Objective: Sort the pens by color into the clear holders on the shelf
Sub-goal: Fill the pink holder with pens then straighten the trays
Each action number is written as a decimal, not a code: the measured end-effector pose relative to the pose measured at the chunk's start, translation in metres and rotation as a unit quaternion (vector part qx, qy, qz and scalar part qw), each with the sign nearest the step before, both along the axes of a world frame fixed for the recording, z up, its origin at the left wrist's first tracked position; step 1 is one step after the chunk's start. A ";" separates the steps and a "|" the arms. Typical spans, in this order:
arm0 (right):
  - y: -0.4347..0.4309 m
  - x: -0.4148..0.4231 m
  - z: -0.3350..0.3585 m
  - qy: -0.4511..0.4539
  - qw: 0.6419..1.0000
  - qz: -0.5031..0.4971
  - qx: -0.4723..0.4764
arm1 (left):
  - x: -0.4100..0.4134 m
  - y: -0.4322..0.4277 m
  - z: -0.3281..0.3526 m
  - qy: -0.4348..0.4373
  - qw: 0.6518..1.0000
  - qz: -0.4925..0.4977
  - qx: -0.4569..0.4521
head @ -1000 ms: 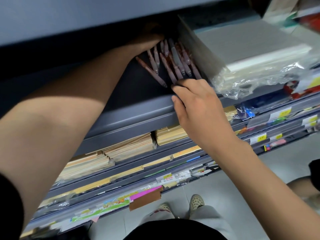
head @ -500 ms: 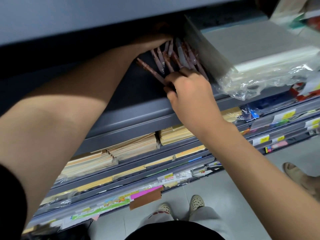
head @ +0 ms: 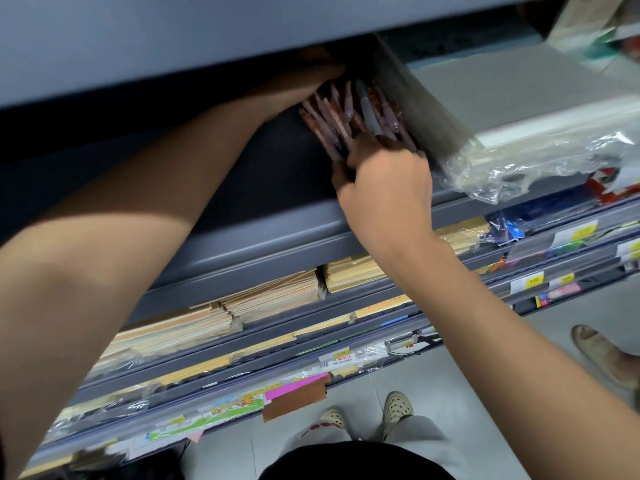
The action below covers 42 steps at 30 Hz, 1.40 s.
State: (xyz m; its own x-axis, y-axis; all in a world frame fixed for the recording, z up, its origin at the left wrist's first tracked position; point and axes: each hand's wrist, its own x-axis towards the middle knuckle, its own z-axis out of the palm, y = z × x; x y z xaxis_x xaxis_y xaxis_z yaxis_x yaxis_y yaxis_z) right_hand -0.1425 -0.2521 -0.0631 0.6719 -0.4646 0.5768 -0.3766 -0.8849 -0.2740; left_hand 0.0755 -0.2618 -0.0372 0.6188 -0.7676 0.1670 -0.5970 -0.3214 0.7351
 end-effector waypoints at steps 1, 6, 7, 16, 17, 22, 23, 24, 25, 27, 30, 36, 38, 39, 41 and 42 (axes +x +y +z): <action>-0.001 0.001 0.000 -0.002 1.000 0.007 0.005 | -0.005 0.004 0.004 0.008 1.000 0.009 0.020; -0.007 -0.005 0.003 -0.018 0.989 0.092 0.111 | -0.001 0.016 -0.010 -0.007 1.000 0.010 0.020; -0.009 -0.009 0.003 -0.016 0.986 0.100 0.133 | -0.002 0.017 -0.014 -0.009 1.000 0.005 0.023; -0.020 -0.032 -0.001 0.004 0.987 0.058 0.149 | -0.016 0.023 -0.015 -0.101 0.993 -0.034 0.042; -0.021 -0.032 -0.001 0.010 0.989 0.056 0.138 | -0.018 0.024 -0.015 -0.114 0.992 -0.041 0.043; -0.024 -0.022 0.002 0.022 0.992 0.051 0.115 | -0.020 0.026 -0.016 -0.138 0.989 -0.035 0.030; -0.024 -0.020 0.003 0.016 0.992 0.055 0.117 | -0.020 0.026 -0.017 -0.141 0.989 -0.032 0.028; -0.024 -0.019 0.004 0.013 0.992 0.058 0.115 | -0.019 0.025 -0.017 -0.144 0.989 -0.030 0.026; -0.024 -0.019 0.003 0.013 0.992 0.059 0.113 | -0.019 0.024 -0.016 -0.140 0.990 -0.024 0.024; -0.022 -0.021 0.000 0.004 0.992 0.057 0.109 | -0.015 0.020 -0.015 -0.114 0.993 0.005 0.019; -0.016 -0.025 -0.006 -0.002 0.993 0.070 0.096 | -0.010 0.012 -0.012 -0.052 0.997 0.044 0.028; -0.017 -0.021 -0.004 -0.003 0.991 0.094 0.097 | -0.004 -0.005 -0.010 -0.045 0.998 -0.015 0.043; -0.017 -0.025 -0.006 -0.003 0.991 0.087 0.102 | -0.002 -0.008 -0.010 -0.040 0.997 -0.034 0.063; -0.016 -0.026 -0.007 -0.005 0.991 0.084 0.104 | -0.001 -0.008 -0.009 -0.041 0.996 -0.043 0.071; -0.013 -0.027 -0.009 -0.011 0.991 0.077 0.106 | -0.001 -0.006 -0.010 -0.039 0.994 -0.062 0.078; -0.012 -0.028 -0.009 -0.016 0.991 0.072 0.108 | -0.001 -0.005 -0.010 -0.038 0.994 -0.070 0.077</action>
State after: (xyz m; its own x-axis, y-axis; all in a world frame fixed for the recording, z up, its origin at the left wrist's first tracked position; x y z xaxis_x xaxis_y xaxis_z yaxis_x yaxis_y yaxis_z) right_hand -0.1703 -0.2640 -0.0722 0.7229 -0.4799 0.4971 -0.2387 -0.8486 -0.4722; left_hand 0.0748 -0.2671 -0.0476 0.4951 -0.8649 0.0821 -0.6949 -0.3375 0.6351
